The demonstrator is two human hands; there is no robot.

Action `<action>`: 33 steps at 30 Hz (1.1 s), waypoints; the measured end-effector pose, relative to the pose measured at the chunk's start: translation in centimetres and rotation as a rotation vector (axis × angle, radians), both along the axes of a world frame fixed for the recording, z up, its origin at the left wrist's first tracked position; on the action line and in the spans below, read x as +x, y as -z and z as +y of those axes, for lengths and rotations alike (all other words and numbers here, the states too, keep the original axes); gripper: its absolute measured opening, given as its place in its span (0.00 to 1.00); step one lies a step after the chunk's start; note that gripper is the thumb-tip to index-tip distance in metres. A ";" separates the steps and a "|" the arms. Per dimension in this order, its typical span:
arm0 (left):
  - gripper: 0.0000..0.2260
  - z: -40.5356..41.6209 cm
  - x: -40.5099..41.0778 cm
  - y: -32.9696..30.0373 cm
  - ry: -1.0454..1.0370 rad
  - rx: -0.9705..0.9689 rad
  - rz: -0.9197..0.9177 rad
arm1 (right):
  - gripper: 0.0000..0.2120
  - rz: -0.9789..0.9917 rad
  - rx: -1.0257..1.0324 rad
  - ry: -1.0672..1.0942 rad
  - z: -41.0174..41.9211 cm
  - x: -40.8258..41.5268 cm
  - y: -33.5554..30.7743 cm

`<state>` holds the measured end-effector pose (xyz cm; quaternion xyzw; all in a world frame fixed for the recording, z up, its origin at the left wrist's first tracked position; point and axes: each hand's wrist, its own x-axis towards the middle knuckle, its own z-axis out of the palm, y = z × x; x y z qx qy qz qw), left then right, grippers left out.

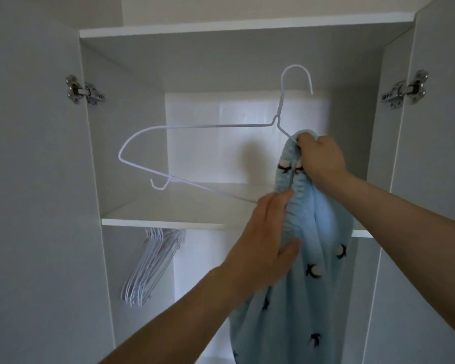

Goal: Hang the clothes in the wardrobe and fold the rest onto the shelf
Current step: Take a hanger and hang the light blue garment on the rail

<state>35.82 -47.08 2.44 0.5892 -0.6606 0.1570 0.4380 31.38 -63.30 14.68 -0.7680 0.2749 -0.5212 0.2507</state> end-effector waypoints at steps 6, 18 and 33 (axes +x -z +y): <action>0.20 -1.6 1.5 4.0 0.100 0.282 0.433 | 0.21 -0.037 0.055 0.094 -2.0 -0.6 -0.2; 0.21 6.1 14.4 0.8 -0.858 0.926 -0.156 | 0.22 0.282 -0.142 0.288 -6.2 -4.8 4.2; 0.27 2.3 12.3 -6.6 -0.634 0.204 0.705 | 0.20 0.306 -0.161 0.156 -2.2 -1.2 3.9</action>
